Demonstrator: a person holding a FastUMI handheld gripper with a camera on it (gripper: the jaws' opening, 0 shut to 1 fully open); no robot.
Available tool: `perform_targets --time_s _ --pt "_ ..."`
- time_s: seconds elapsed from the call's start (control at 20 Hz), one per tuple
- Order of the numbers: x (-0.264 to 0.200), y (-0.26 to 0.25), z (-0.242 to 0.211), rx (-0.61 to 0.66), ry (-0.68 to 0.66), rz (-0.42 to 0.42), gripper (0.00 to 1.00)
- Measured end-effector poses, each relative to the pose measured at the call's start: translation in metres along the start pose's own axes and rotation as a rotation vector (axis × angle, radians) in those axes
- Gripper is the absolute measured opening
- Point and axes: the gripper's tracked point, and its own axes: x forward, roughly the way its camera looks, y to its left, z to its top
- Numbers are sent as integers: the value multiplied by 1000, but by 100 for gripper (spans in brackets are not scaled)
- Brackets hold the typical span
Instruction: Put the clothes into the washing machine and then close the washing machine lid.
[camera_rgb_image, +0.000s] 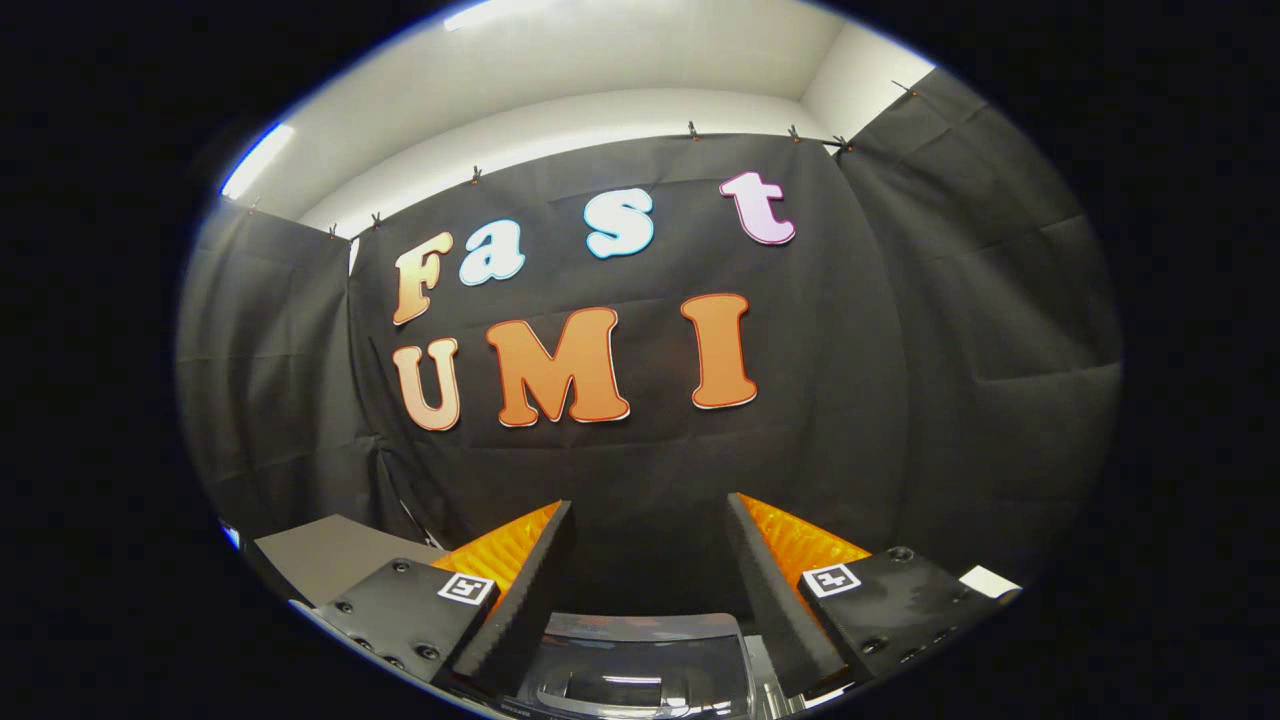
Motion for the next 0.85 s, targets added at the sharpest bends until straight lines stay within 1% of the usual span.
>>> perform_targets --time_s 0.85 --pt "-1 4 -1 5 -1 29 97"
